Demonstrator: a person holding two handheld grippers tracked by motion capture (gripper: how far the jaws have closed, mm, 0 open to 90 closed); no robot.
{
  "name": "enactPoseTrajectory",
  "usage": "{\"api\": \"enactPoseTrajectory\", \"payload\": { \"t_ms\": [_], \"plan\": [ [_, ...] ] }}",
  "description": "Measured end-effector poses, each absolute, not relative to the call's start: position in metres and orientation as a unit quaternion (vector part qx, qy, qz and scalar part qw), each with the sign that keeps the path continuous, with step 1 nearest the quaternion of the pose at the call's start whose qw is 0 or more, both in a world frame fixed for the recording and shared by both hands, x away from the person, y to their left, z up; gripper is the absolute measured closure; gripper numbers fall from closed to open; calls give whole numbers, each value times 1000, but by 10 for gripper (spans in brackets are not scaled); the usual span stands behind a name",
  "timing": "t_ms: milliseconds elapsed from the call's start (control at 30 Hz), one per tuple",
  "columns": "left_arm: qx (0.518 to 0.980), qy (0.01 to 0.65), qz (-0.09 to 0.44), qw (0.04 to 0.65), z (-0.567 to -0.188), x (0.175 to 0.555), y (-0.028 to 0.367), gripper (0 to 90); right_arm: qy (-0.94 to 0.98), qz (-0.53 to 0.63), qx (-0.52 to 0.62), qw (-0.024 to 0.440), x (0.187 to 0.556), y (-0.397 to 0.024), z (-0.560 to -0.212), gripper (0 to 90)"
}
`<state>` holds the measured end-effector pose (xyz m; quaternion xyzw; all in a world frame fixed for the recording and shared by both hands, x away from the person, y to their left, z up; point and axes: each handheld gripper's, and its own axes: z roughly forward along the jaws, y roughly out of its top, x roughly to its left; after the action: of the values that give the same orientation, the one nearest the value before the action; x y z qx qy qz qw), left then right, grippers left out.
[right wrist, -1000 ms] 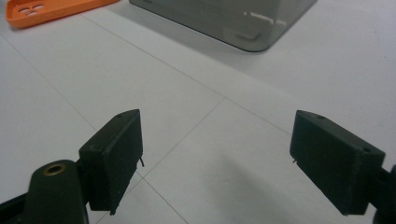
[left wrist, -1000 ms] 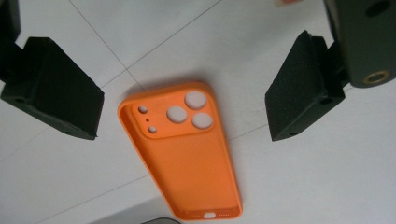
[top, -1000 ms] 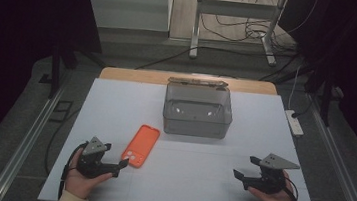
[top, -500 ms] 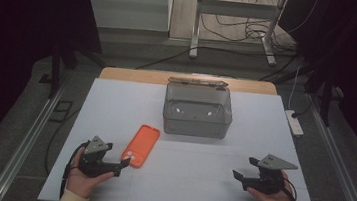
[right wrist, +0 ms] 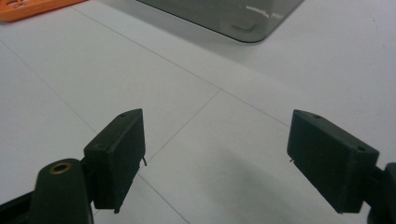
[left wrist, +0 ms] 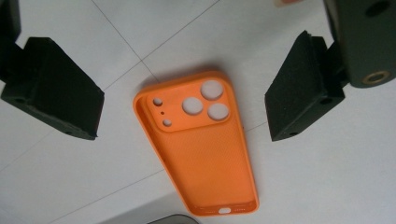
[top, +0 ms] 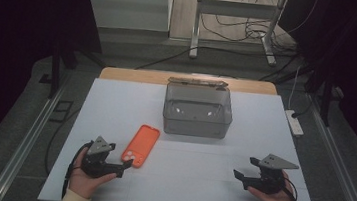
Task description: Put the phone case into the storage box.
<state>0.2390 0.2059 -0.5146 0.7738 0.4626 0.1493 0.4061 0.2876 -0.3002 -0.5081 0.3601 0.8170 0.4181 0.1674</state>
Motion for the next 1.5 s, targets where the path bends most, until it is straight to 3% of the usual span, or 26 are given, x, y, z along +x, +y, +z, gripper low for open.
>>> {"api": "enactPoseTrajectory", "payload": {
  "t_ms": [1500],
  "plan": [
    [779,501,126,356,-471,257,196,147,833,416,336,145,291,-299,-510,206]
  ]
}}
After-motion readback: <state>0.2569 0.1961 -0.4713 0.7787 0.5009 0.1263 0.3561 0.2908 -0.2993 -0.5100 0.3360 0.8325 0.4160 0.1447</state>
